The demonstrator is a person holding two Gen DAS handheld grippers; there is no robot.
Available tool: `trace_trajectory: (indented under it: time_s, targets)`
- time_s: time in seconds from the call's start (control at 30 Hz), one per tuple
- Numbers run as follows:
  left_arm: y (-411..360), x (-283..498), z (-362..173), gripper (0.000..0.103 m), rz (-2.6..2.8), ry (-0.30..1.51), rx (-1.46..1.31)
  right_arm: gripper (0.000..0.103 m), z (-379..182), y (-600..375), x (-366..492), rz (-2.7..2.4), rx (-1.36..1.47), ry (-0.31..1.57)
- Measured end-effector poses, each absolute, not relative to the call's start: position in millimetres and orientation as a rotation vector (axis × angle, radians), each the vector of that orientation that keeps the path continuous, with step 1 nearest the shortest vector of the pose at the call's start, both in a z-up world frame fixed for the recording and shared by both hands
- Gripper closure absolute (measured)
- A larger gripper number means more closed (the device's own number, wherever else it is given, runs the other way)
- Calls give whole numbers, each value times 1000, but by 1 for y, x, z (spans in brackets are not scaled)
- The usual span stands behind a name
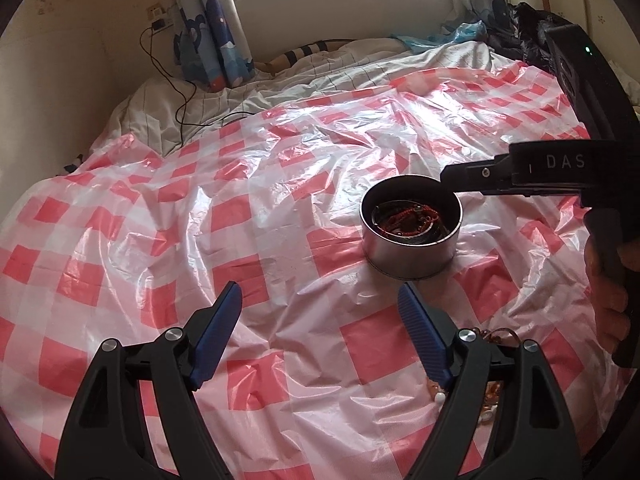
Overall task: Organize jewelry
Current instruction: 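Move both grippers back over the remaining jewelry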
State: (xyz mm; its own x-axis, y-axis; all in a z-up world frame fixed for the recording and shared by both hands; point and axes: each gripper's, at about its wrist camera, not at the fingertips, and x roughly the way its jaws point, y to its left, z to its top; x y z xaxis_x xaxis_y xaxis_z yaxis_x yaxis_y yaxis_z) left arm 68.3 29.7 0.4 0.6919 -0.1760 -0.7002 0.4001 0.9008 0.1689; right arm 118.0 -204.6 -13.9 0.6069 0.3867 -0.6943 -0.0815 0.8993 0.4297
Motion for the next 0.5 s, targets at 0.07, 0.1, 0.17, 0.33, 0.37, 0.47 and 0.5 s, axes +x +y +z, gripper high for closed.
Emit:
trace_trajectory:
  time_s: [0.07, 0.1, 0.17, 0.33, 0.37, 0.47, 0.5]
  targets:
    - [29, 67, -4, 27, -379, 775, 307, 33, -6, -204, 110, 286, 346, 880]
    - [30, 67, -8, 27, -405, 798, 291, 31, -2, -205, 105, 287, 327, 880]
    - [33, 66, -14, 27, -456, 847, 246, 30, 3, -205, 95, 289, 279, 890]
    - [31, 57, -29, 27, -539, 910, 205, 29, 5, -208, 68, 272, 140, 933]
    - [28, 55, -32, 27, -549, 911, 213, 28, 4, -209, 65, 268, 131, 943]
    - [11, 43, -36, 27, -588, 893, 255, 27, 2, -221, 54, 247, 132, 961]
    - [4, 36, -37, 27, -606, 878, 281, 27, 3, -224, 52, 243, 140, 965]
